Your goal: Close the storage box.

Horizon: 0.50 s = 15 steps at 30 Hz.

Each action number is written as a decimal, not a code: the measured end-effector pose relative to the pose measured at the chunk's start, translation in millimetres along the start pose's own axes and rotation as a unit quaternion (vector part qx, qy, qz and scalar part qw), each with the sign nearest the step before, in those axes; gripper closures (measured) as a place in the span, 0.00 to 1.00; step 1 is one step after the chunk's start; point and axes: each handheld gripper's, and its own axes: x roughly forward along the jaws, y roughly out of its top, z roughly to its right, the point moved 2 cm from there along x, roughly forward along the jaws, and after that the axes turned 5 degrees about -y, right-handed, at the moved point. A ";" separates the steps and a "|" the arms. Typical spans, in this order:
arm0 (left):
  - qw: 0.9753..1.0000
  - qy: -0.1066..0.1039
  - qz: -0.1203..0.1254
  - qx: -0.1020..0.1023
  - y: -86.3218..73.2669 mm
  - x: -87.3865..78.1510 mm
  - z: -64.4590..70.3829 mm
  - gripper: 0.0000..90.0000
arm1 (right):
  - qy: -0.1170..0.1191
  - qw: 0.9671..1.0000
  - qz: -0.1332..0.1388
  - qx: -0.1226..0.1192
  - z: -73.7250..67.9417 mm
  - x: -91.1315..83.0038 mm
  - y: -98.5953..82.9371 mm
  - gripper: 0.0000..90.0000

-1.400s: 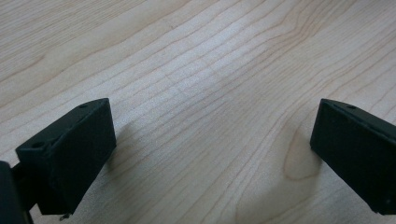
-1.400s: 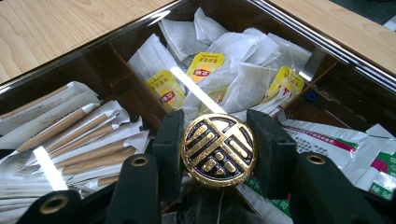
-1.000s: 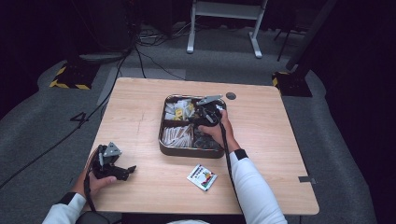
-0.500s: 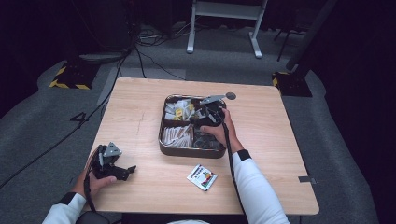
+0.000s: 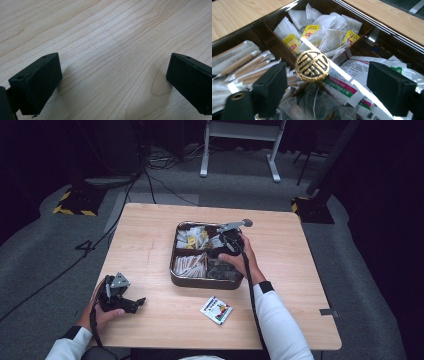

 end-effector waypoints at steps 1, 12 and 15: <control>1.000 0.000 0.000 -0.002 -0.1 0.0 0.2 0.01 | -0.001 1.000 0.000 -0.001 0.4 -1.2 -0.2 0.18; 1.000 -0.001 0.000 -0.002 -0.4 -0.2 0.4 0.01 | -0.009 1.000 -0.006 -0.027 2.0 -19.0 -3.7 0.23; 1.000 -0.001 0.000 -0.002 -0.3 -0.2 0.4 0.01 | -0.011 0.999 -0.010 -0.034 1.8 -24.1 -5.0 0.22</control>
